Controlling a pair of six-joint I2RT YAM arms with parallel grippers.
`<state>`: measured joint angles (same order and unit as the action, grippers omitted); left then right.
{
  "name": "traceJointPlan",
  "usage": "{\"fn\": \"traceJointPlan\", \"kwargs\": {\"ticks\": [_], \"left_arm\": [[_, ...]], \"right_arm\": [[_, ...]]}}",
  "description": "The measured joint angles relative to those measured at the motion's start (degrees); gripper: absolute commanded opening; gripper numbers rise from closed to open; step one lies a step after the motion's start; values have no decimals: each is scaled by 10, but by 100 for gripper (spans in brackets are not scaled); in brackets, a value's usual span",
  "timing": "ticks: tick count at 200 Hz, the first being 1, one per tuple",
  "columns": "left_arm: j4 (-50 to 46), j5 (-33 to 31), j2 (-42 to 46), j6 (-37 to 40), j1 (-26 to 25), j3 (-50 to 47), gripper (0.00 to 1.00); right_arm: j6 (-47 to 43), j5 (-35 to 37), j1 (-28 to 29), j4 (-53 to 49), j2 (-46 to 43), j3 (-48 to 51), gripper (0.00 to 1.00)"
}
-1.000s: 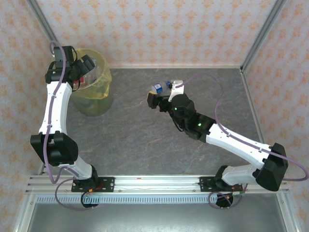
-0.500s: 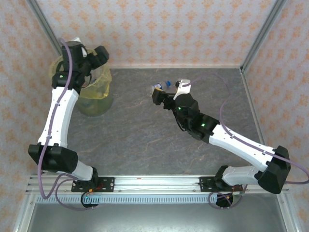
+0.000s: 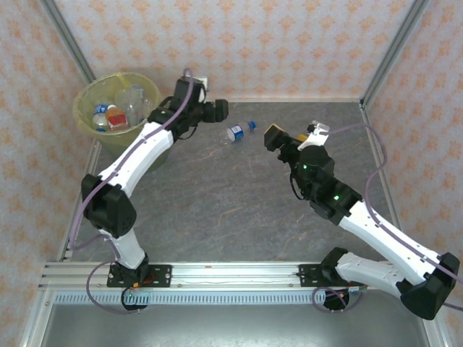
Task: Put the plastic bottles in the bin
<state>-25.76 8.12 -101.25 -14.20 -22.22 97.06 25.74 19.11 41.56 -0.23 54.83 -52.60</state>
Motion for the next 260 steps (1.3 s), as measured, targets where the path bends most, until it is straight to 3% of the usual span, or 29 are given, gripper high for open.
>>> {"fn": "traceJointPlan", "kwargs": {"ticks": [56,136,197,260], "left_arm": [[29,-33,-136,70,-25,22,93],[47,-72,-310,142,-25,138,96],[55,-81,-341,181,-24,144,96],[58,-26,-341,189,-24,144,88]], "right_arm": [[19,4,-1,-2,-42,36,100],[17,-16,-1,-50,-29,-5,100],[11,-22,-1,-75,-28,-19,100],[10,-22,-1,-80,-12,-26,100]]}}
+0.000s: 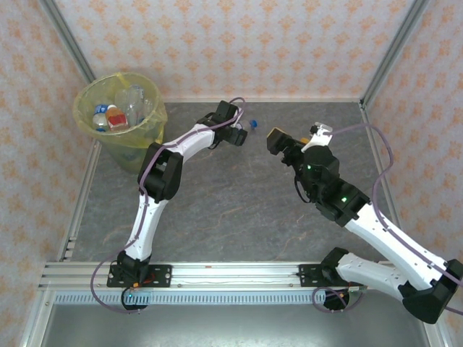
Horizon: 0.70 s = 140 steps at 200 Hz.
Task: Put the plastic bottles in the bin
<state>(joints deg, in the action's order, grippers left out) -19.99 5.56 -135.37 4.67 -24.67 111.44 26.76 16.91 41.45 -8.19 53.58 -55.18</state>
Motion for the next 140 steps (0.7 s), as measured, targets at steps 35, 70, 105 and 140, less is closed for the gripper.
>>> {"fn": "traceJointPlan", "kwargs": {"ticks": [35,70,105,140], "left_arm": [[0,7,0,4,-3,-1,86],[0,11,-7,4,-5,-2,86],[-1,11,-33,4,-5,0,83],[1,17,-40,3,-7,3,71]], "right_arm": [[0,0,0,0,10,-3,100],[0,0,0,0,10,-3,99],[1,0,0,-3,10,-3,100],[3,0,0,-12,9,-3,100]]}}
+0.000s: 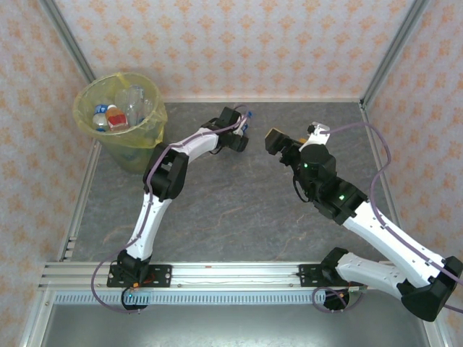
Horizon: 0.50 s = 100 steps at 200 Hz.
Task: Put the plastic bottles in the bin
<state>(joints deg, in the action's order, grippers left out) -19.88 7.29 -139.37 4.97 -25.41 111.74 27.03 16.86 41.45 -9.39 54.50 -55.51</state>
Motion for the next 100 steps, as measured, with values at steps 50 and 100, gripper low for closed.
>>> {"fn": "traceJointPlan", "kwargs": {"ticks": [50,100], "left_arm": [[15,-1,8,-2,-4,-18,63],[17,-9,11,-5,-4,-24,78]], "right_arm": [[5,-4,0,-1,-5,0,100],[7,-4,0,-1,-11,0,100]]}}
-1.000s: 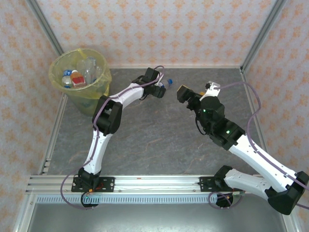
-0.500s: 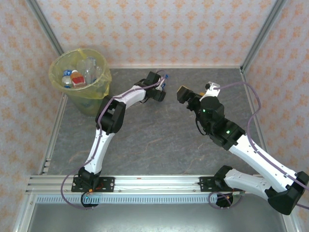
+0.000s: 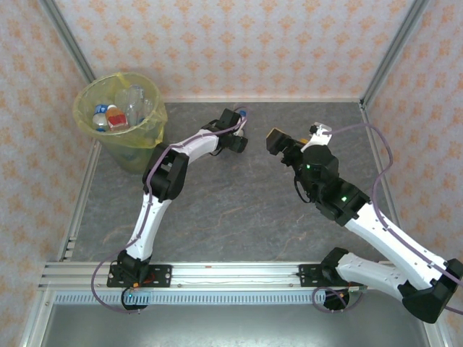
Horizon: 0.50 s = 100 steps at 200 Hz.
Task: Put the plastic bottles in the bin
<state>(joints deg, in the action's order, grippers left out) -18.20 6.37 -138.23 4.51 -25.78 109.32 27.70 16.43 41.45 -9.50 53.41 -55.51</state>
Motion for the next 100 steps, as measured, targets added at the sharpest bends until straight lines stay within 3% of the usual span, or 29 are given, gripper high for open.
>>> {"fn": "traceJointPlan", "kwargs": {"ticks": [59,100], "left_arm": [[-9,-19,1,-1,0,12,79],[-11,-22,-11,-2,0,47,67]], "right_arm": [[3,-2,0,0,-7,0,100],[8,-1,0,0,-16,0,100]]}}
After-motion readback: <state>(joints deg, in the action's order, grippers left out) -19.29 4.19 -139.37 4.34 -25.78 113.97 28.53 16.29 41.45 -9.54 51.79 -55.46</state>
